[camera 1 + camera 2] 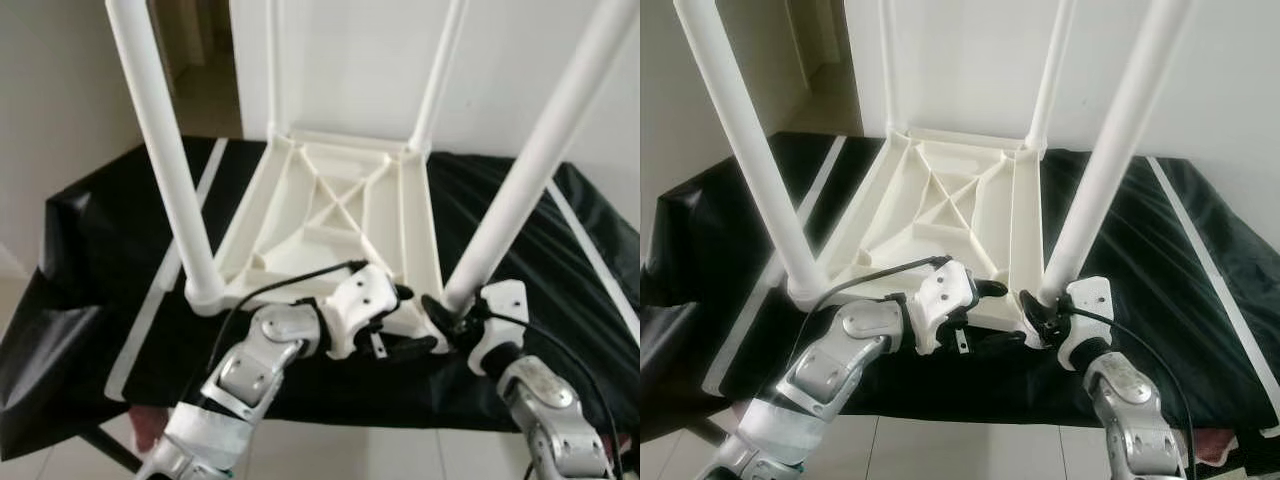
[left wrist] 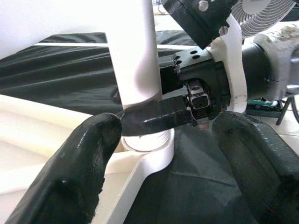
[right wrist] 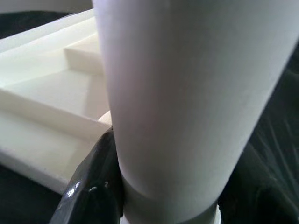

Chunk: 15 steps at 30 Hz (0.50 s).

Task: Building children table

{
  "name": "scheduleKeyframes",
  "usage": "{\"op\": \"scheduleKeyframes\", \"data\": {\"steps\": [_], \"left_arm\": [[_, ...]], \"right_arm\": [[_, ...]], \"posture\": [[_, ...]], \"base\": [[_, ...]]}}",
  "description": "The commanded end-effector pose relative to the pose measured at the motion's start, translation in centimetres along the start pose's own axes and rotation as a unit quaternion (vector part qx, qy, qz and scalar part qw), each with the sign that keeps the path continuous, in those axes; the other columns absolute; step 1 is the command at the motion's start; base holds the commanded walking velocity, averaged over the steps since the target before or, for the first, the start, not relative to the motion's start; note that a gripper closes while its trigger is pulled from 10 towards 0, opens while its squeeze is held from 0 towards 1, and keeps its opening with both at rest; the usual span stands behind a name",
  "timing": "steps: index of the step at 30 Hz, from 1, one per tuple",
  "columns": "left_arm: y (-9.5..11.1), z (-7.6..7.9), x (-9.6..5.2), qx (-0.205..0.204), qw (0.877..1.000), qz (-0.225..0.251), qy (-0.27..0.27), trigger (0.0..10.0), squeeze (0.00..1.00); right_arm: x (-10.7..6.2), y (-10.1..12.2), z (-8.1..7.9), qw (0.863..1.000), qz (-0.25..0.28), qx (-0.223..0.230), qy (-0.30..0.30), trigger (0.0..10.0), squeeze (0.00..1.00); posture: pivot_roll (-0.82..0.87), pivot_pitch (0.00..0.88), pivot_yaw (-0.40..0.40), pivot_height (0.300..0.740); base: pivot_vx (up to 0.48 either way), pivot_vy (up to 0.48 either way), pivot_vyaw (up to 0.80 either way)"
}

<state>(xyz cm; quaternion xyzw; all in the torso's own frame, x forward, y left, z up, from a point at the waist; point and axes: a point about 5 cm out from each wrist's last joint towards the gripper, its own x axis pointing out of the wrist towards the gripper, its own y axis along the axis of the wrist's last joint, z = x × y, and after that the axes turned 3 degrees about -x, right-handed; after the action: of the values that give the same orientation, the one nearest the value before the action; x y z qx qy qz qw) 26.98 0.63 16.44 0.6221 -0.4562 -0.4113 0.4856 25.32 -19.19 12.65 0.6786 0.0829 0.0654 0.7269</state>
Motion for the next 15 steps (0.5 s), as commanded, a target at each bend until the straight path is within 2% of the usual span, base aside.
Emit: {"op": "scheduleKeyframes", "data": {"steps": [1,3,5,8,11,15], "left_arm": [[0.0,-0.3,0.0,0.003,1.000,0.001,0.004,10.0,0.00],[0.0,-0.4,0.0,0.004,1.000,0.001,0.005,10.0,0.00],[0.1,-0.6,0.0,0.006,1.000,0.002,0.011,10.0,0.00],[0.1,-0.7,-0.2,0.006,1.000,0.002,0.018,10.0,0.00],[0.2,-0.7,-0.5,0.006,1.000,0.004,0.023,10.0,0.00],[0.1,-0.7,-0.5,0.007,1.000,0.004,0.028,10.0,0.00]], "right_arm": [[-0.4,0.0,1.1,0.999,-0.007,-0.002,-0.045,10.0,0.00],[-0.3,-0.2,1.1,0.998,-0.013,0.001,-0.064,10.0,0.00],[-0.3,-1.1,1.5,0.988,-0.033,0.026,-0.152,10.0,0.00],[-0.4,-1.9,1.4,0.973,-0.048,0.043,-0.223,10.0,0.00],[-0.2,-2.1,0.8,0.962,-0.053,0.064,-0.259,10.0,0.00],[0.3,-2.1,0.0,0.960,-0.051,0.076,-0.266,10.0,0.00]], "posture": [[-0.08,0.000,-0.029,0.740],[-0.08,0.000,-0.032,0.740],[-0.07,0.000,-0.045,0.740],[-0.06,0.000,-0.054,0.740],[-0.05,0.000,-0.059,0.740],[-0.04,0.000,-0.060,0.740]], "base": [[0.000,0.000,0.00],[0.000,0.000,0.00],[0.000,0.000,0.00],[0.000,0.000,0.00],[0.000,0.000,0.00],[0.000,0.000,0.00]]}}
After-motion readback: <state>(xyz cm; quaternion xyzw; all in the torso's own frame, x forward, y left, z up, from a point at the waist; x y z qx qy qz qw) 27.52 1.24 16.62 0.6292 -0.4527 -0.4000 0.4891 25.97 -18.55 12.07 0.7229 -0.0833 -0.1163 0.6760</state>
